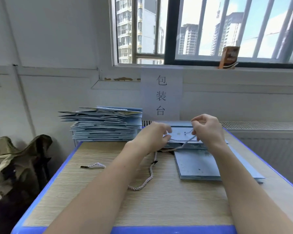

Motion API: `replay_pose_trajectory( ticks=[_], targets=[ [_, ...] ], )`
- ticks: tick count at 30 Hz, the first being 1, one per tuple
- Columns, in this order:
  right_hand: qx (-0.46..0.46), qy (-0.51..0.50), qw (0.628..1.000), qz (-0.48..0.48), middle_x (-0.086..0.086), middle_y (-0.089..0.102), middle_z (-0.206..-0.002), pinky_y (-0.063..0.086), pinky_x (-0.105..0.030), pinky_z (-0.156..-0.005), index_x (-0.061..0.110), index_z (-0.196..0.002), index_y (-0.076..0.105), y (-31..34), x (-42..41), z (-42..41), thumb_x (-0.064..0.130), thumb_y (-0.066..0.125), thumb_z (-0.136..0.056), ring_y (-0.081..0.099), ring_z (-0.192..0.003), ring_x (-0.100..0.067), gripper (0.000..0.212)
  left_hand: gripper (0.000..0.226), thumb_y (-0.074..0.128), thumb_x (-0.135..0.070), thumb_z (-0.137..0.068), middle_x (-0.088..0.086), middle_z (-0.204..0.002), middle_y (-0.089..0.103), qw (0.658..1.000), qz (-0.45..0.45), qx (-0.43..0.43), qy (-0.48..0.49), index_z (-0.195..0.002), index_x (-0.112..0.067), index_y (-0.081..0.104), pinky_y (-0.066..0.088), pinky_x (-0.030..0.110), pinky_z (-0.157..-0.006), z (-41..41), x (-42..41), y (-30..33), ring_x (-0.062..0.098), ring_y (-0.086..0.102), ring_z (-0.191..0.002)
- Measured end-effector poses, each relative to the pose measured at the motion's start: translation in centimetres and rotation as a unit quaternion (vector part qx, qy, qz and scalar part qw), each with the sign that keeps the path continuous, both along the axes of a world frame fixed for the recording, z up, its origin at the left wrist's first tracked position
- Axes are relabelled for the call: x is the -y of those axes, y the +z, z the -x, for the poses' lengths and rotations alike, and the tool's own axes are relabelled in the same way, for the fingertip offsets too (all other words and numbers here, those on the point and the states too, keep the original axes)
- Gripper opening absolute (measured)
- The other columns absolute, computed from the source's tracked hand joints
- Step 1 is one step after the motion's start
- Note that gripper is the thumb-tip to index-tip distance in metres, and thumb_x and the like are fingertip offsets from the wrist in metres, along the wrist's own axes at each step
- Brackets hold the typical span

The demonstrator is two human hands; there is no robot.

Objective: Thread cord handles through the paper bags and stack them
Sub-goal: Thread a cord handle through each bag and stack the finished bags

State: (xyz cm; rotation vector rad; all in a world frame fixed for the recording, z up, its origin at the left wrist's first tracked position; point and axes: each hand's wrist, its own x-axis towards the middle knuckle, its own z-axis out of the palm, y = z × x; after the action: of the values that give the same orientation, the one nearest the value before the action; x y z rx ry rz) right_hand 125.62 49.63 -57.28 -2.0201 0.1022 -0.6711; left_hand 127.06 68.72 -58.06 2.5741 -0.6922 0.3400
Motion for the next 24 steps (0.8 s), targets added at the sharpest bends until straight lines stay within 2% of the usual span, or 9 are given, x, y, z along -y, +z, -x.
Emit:
replay_pose_trajectory(
  ticks=[2, 5, 7, 10, 14, 17, 19, 21, 24],
  targets=[
    [0.005, -0.033, 0.999, -0.01, -0.003, 0.072, -0.083, 0.043, -0.023, -0.055, 0.014, -0.091, 0.072, 0.2, 0.4, 0.1, 0.012, 0.056, -0.09, 0.064, -0.064, -0.016, 0.017, 0.038, 0.059, -0.04, -0.097, 0.002, -0.126, 0.063, 0.998, -0.018, -0.054, 0.008, -0.129, -0.021, 0.06, 0.048, 0.037, -0.098, -0.5, 0.1, -0.9, 0.021, 0.06, -0.113],
    [-0.024, 0.0, 0.999, -0.045, -0.003, 0.073, -0.076, 0.044, -0.02, -0.043, 0.009, -0.1, 0.066, 0.3, 0.6, 0.2, 0.004, 0.047, -0.09, 0.055, -0.041, -0.016, 0.021, 0.053, 0.061, -0.056, -0.091, 0.0, -0.119, 0.064, 0.996, -0.011, -0.089, 0.013, -0.131, -0.022, 0.058, 0.049, 0.04, -0.099, -0.9, -0.1, -1.7, 0.02, 0.06, -0.112],
    [-0.06, 0.028, 0.997, -0.044, -0.003, 0.074, -0.086, 0.045, -0.022, -0.044, 0.01, -0.106, 0.06, 0.2, 0.6, 0.3, -0.003, 0.042, -0.086, 0.049, -0.034, -0.013, 0.03, 0.062, 0.063, -0.063, -0.085, -0.002, -0.122, 0.064, 0.996, -0.021, -0.083, 0.005, -0.133, -0.024, 0.058, 0.048, 0.039, -0.1, -0.9, 0.0, -1.6, 0.019, 0.058, -0.116],
    [-0.067, 0.054, 0.995, -0.05, -0.003, 0.071, -0.093, 0.047, -0.031, -0.053, 0.01, -0.109, 0.062, 0.2, 0.7, 0.0, -0.01, 0.035, -0.08, 0.052, -0.043, -0.018, 0.044, 0.061, 0.061, -0.065, -0.085, -0.004, -0.135, 0.058, 0.994, -0.105, -0.027, 0.001, -0.135, -0.031, 0.054, 0.048, 0.038, -0.097, -0.6, 0.6, -1.5, 0.02, 0.055, -0.121],
    [-0.062, 0.05, 0.993, -0.086, -0.009, 0.068, -0.086, 0.042, -0.028, -0.053, 0.005, -0.1, 0.065, -0.2, 0.7, -0.5, -0.011, 0.035, -0.087, 0.052, -0.059, -0.02, 0.037, 0.044, 0.055, -0.055, -0.095, -0.003, -0.13, 0.061, 0.988, -0.149, 0.033, -0.012, -0.129, -0.028, 0.058, 0.047, 0.038, -0.092, -0.5, 1.2, -1.8, 0.022, 0.056, -0.117],
    [-0.03, 0.006, 0.999, 0.019, -0.007, 0.067, -0.087, 0.037, -0.024, -0.057, 0.011, -0.1, 0.066, -0.6, 0.5, -0.8, 0.008, 0.043, -0.101, 0.055, -0.075, -0.021, 0.023, 0.026, 0.051, -0.037, -0.099, 0.005, -0.113, 0.067, 0.984, -0.16, 0.076, -0.028, -0.118, -0.021, 0.06, 0.048, 0.038, -0.081, -0.4, 1.9, -1.8, 0.029, 0.061, -0.104],
    [0.03, 0.002, 0.997, 0.072, 0.001, 0.065, -0.078, 0.034, -0.014, -0.055, 0.013, -0.096, 0.066, -0.5, 0.0, -0.5, 0.019, 0.051, -0.103, 0.057, -0.072, -0.014, 0.018, 0.015, 0.047, -0.022, -0.096, 0.01, -0.098, 0.066, 0.981, -0.156, 0.115, -0.017, -0.106, -0.016, 0.055, 0.045, 0.037, -0.069, -0.4, 2.5, -1.7, 0.033, 0.062, -0.091],
    [0.106, 0.015, 0.992, 0.06, 0.009, 0.067, -0.071, 0.039, -0.007, -0.059, 0.013, -0.087, 0.069, -0.3, -0.4, -0.1, 0.022, 0.06, -0.1, 0.06, -0.065, -0.002, 0.018, 0.012, 0.045, -0.016, -0.093, 0.009, -0.093, 0.065, 0.981, -0.133, 0.139, 0.006, -0.103, -0.014, 0.052, 0.043, 0.038, -0.065, -0.5, 2.9, -1.7, 0.033, 0.061, -0.085],
    [0.17, 0.026, 0.985, -0.001, 0.009, 0.071, -0.069, 0.047, -0.014, -0.062, 0.012, -0.084, 0.073, -0.2, -0.6, 0.3, 0.021, 0.071, -0.093, 0.064, -0.061, 0.0, 0.013, 0.015, 0.044, -0.013, -0.096, 0.01, -0.094, 0.065, 0.984, -0.058, 0.168, 0.03, -0.109, -0.013, 0.052, 0.043, 0.039, -0.066, -0.4, 3.3, -1.9, 0.035, 0.061, -0.084]
  ],
)
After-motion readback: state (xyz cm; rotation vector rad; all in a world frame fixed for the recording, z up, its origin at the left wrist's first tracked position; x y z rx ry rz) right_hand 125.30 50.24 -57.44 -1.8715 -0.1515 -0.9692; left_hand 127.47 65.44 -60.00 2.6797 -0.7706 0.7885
